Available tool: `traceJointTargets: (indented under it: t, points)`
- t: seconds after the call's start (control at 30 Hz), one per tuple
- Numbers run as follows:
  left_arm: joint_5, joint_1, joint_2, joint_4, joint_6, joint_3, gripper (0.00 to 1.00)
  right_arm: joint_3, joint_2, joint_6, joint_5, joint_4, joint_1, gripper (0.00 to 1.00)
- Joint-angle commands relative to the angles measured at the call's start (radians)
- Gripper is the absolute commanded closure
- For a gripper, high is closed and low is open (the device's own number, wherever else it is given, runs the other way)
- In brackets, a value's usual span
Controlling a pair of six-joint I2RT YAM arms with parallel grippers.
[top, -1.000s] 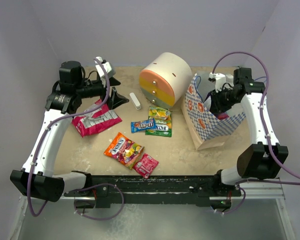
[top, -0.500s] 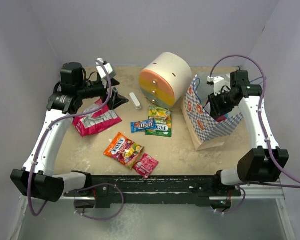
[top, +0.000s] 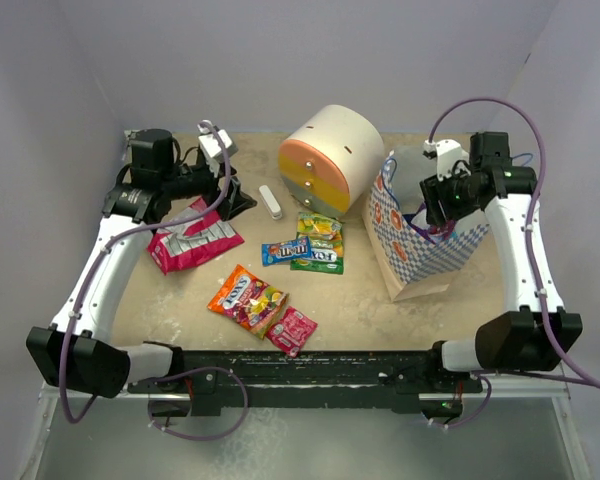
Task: Place the snacks into the paper bag
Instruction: Place the snack in the paper bag.
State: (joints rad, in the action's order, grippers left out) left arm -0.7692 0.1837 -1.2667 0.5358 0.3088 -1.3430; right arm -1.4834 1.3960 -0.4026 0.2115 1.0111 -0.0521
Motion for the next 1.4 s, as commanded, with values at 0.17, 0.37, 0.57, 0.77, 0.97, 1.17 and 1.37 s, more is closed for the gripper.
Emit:
traceJointTargets:
  t: [0.17,0.37,0.57,0.77,0.97,1.17,1.37]
  points:
    - [0.073,0.079,-0.056,-0.044,0.061,0.072,0.00,-0.147,-0.064,0.047,-0.057,-0.028,0.007,0.34]
    - [0.157,0.177,-0.113,-0.133,0.001,0.125,0.01,-0.176,-0.081,0.068,-0.055,-0.079,0.009,0.33]
    - [0.209,0.221,-0.221,-0.226,-0.126,0.123,0.05,-0.154,-0.115,0.096,-0.081,-0.188,0.009,0.32]
    - [0.256,0.248,-0.384,-0.300,-0.265,0.083,0.08,-0.113,-0.170,0.117,-0.084,-0.300,0.008,0.32]
    - [0.296,0.290,-0.523,-0.377,-0.411,0.046,0.09,-0.091,-0.222,0.115,-0.055,-0.301,-0.002,0.32]
    - [0.393,0.341,-0.598,-0.517,-0.514,0.080,0.09,-0.055,-0.271,0.111,-0.020,-0.304,-0.026,0.32]
    - [0.474,0.375,-0.645,-0.649,-0.572,0.133,0.06,-0.020,-0.300,0.115,0.020,-0.307,-0.056,0.32]
